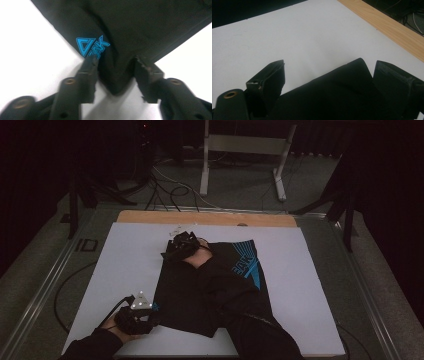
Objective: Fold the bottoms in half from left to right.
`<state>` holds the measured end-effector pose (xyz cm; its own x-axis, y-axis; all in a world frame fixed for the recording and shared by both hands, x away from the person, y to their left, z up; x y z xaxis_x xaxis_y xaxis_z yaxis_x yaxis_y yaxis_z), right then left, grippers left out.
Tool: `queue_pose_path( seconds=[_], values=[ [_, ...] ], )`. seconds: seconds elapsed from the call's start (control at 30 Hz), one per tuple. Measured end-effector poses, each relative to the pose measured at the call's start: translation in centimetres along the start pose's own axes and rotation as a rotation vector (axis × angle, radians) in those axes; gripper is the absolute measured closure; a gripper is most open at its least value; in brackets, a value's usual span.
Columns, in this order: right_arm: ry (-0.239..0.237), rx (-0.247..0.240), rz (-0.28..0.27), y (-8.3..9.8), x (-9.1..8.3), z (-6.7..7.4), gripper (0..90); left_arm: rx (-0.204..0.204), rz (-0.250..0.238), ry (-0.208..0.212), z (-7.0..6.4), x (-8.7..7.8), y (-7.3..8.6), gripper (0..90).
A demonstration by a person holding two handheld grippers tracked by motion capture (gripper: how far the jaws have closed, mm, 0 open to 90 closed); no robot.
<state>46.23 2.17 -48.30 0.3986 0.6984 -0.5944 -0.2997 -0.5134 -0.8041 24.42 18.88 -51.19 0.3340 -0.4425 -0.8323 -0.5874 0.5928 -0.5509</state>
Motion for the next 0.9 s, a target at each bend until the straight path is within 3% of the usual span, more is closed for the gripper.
queue_pose_path(
  seconds=[0.23,0.3,0.53,0.7,0.9],
  values=[
    [-0.003,0.004,-0.001,0.0,0.3,0.0,10.8,-0.042,-0.014,0.024,0.3,0.2,-0.4,79.1],
    [-0.003,0.003,0.001,-0.1,0.4,0.0,10.8,-0.033,-0.018,0.019,0.2,0.2,-0.6,81.8],
    [-0.002,0.025,-0.003,-0.3,0.9,-0.1,10.8,-0.055,-0.134,0.029,-0.2,-1.3,-1.3,83.8],
    [0.009,0.024,0.006,-0.1,1.7,0.0,11.9,-0.043,-0.117,0.019,-0.3,-1.1,-1.1,83.8],
    [0.059,0.073,0.045,0.4,3.0,0.0,17.0,-0.044,-0.126,0.026,-0.4,-1.3,-1.2,83.8]
  ],
)
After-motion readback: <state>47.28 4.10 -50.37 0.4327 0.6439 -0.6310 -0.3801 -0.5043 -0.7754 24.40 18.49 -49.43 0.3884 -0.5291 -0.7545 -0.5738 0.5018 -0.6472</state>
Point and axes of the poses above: each handheld gripper's, and its own axes: x roughly forward along the jaws, y roughly out of its underside, z roughly to its left, the point moved 1 cm from there along x, roughly forward along the jaws
